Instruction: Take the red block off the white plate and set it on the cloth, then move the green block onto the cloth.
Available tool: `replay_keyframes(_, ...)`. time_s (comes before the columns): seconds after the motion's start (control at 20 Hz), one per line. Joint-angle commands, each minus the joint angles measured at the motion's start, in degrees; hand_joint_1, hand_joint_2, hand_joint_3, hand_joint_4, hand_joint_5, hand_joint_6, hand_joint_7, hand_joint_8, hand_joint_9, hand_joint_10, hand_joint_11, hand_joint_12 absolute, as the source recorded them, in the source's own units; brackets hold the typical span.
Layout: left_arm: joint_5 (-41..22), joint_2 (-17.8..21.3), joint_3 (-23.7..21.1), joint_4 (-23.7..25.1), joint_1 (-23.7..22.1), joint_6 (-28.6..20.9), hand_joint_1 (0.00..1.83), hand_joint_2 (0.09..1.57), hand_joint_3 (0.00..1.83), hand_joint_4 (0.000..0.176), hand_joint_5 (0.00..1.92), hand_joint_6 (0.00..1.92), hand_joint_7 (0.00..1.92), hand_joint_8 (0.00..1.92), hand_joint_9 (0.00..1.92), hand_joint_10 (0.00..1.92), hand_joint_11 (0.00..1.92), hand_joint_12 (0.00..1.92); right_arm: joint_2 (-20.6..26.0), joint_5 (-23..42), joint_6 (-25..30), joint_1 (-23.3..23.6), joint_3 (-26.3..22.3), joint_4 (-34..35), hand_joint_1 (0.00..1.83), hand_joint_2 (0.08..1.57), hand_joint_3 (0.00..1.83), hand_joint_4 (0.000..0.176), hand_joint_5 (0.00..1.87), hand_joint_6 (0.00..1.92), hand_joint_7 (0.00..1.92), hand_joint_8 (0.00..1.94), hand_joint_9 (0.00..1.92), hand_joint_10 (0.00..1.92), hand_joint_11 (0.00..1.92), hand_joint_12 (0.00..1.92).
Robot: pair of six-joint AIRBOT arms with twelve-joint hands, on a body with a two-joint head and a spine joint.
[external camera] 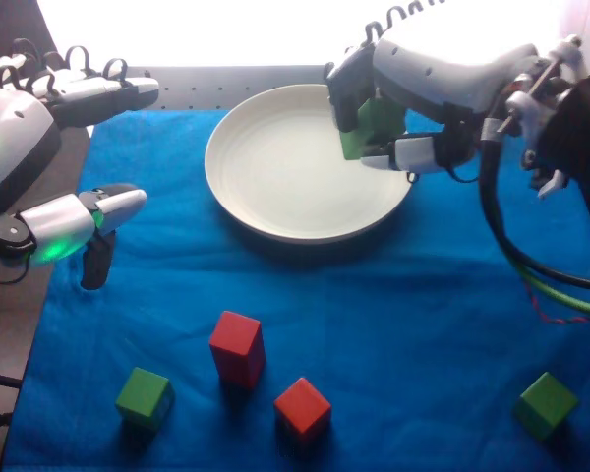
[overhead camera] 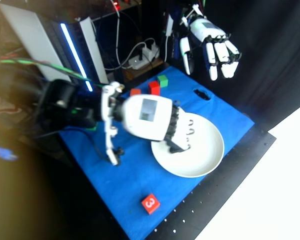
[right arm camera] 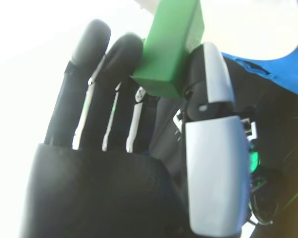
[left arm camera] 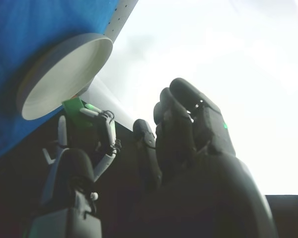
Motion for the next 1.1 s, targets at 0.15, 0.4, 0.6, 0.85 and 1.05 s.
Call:
replay_keyframes(0.15, -7.0, 1.0, -0.5, 1.1, -0.3, -0.1, 0.7, 1.19, 0.0, 0.086, 0.43, 0.01, 0.35, 0.01, 0.39, 0.01, 0.02, 1.12, 3.8, -10.8, 0.0, 0.9, -4.3, -3.9, 1.26, 1.14, 0.0, 0.0, 0.87, 0.98, 1.02, 1.19, 0.97, 1.31, 0.84, 1.69)
replay_keyframes(0.4, -8.1, 1.7, -1.1, 0.7, 0.9, -0.1, 0.66, 1.18, 0.0, 0.113, 0.44, 0.01, 0.34, 0.0, 0.39, 0.01, 0.02, 1.12, 8.7, -16.8, 0.0, -0.5, -9.8, -5.3, 1.27, 1.12, 0.0, 0.0, 0.92, 0.91, 1.07, 1.1, 0.99, 1.26, 0.85, 1.65)
replay_keyframes(0.6, -8.4, 1.8, -1.3, 0.6, 1.3, -0.1, 0.66, 1.18, 0.0, 0.092, 0.44, 0.0, 0.34, 0.0, 0.38, 0.0, 0.0, 1.19, 12.2, -21.3, 0.0, -3.7, -13.4, -5.3, 1.27, 1.12, 0.0, 0.0, 0.9, 0.93, 1.04, 1.17, 1.02, 1.37, 0.87, 1.74)
replay_keyframes(0.85, -9.4, 2.1, -1.7, 0.1, 2.3, -0.1, 0.71, 1.19, 0.0, 0.067, 0.44, 0.0, 0.35, 0.0, 0.39, 0.0, 0.0, 1.11, 16.0, -26.6, 0.2, -8.1, -17.5, -5.3, 1.18, 1.1, 0.0, 0.0, 1.02, 0.93, 1.27, 1.7, 1.37, 1.89, 1.42, 1.92)
replay_keyframes(1.05, -9.7, 2.1, -1.9, -0.1, 2.7, -0.1, 0.7, 1.19, 0.0, 0.067, 0.44, 0.0, 0.33, 0.0, 0.38, 0.01, 0.01, 1.08, 18.5, -31.7, 2.9, -12.4, -20.1, -5.3, 1.19, 1.07, 0.0, 0.0, 1.08, 0.85, 1.32, 1.8, 1.4, 1.92, 1.46, 1.92)
